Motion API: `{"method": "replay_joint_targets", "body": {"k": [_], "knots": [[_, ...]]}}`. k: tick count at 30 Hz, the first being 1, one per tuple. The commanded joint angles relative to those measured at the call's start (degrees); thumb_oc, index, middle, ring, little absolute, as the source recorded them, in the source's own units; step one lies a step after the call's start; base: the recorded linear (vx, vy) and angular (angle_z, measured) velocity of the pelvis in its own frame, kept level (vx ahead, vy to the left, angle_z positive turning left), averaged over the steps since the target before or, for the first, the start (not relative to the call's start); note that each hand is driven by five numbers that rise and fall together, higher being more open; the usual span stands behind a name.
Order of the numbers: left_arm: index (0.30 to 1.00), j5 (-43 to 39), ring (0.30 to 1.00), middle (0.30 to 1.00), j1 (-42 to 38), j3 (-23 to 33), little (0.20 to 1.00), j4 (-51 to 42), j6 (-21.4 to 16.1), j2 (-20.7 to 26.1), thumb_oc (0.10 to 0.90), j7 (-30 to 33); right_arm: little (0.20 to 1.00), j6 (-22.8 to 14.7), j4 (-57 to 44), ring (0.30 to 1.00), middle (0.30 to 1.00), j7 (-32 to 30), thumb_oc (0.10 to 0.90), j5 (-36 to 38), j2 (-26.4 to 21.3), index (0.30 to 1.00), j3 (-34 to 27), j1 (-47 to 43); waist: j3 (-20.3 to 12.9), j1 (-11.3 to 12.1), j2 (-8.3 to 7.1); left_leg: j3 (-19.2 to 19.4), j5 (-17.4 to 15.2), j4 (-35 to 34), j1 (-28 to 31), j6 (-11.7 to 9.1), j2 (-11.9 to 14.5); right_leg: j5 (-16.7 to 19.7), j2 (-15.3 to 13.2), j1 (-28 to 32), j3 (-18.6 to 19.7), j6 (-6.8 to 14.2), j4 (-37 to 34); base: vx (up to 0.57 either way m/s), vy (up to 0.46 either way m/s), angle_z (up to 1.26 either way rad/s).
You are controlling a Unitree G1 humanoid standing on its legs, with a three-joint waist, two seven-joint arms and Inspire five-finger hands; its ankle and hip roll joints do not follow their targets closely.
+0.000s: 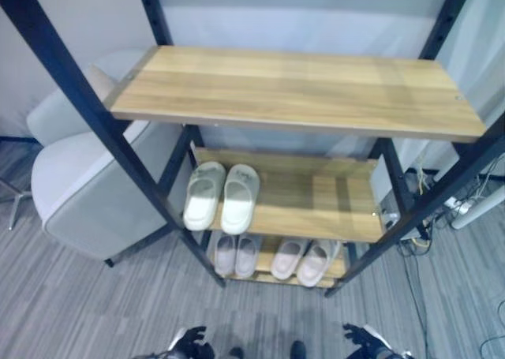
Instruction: Arrange the slippers neatly on the shoe rack.
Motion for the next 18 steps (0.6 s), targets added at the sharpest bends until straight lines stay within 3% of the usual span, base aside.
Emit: {"method": "replay_joint_targets", "body": {"k": [1,2,6,7,8,13,18], "knots": [[0.9,2.31,0.9,0.9,-1.54,-1.74,0.9,-0.23,-1.82,-2.11,0.8,-0.47,0.9,0.97,2.15,0.9,0.9,-0.8,0.8,-2.24,1.68,0.9,0.57,-1.51,-1.14,0.82,-2.08,-1.79,-4.31,-2.76,3.59,1.93,-1.95,1.51,-0.23,-6.98,2.54,4.79,1.38,-0.12,0.14,0.15],[0.9,2.33,0.9,0.9,-1.97,-1.86,0.9,-0.16,-1.95,-1.95,0.8,-0.4,0.9,1.57,3.98,0.9,0.9,-1.33,0.8,-2.99,1.95,0.9,0.15,-2.37,-0.58,1.15,-2.39,-2.35,-4.16,-3.96,3.51,2.86,-3.57,2.89,-0.92,-8.69,2.66,5.64,1.91,-0.16,0.171,0.16],[0.9,1.97,0.9,0.9,-2.26,-1.25,0.9,0.3,-1.9,-1.49,0.8,-0.52,0.9,2.17,4.88,0.9,0.9,-1.38,0.8,-3.73,2.48,0.9,-0.12,-3.53,0.36,1.77,-2.97,-2.98,-3.27,-4.8,2.86,4.1,-5.24,4.05,-1.95,-10.72,3.12,6.69,3.34,-0.14,0.1,-0.11],[0.9,1.77,0.9,0.9,-3.14,-1.01,0.9,0.47,-1.96,-0.58,0.8,-0.64,0.9,2.56,5.28,0.9,0.9,-1.72,0.8,-3.95,2.88,0.9,-0.32,-5.13,1.42,1.61,-2.93,-3.08,-1.84,-5.16,1.75,4.81,-5.53,3.55,-2.46,-13.27,5.78,7.91,7.0,-0.33,0.137,-0.21],[0.9,1.79,0.9,0.9,-3.51,-1.13,0.9,0.5,-1.92,-0.05,0.8,-0.63,0.9,2.61,5.5,0.9,0.9,-1.74,0.8,-3.79,2.97,0.9,-0.32,-5.44,1.74,1.62,-2.69,-3.17,-0.79,-5.27,0.46,5.36,-5.73,1.95,-1.77,-13.32,8.03,8.06,9.55,-0.28,0.101,-0.24],[0.9,2.06,0.9,0.9,-3.33,-0.22,0.9,0.99,-1.62,1.2,0.8,-0.89,0.9,2.52,6.0,0.9,0.9,-1.64,0.8,-4.69,3.33,0.9,0.16,-5.16,0.39,4.2,-1.71,-1.62,1.68,-5.7,-2.39,6.31,-5.66,-4.46,-1.18,-8.16,9.12,6.33,17.42,-0.18,0.046,-0.16],[0.9,2.21,0.9,0.9,-2.14,0.63,0.9,1.3,-1.84,0.88,0.8,-0.98,0.9,2.92,6.29,0.9,0.9,-1.6,0.8,-8.78,3.66,0.9,2.29,-4.46,-3.05,6.43,-3.27,0.77,1.76,-6.21,-2.56,5.5,-5.79,-5.08,-2.28,-1.42,7.61,6.63,7.1,-0.02,-0.059,-0.04]]}}
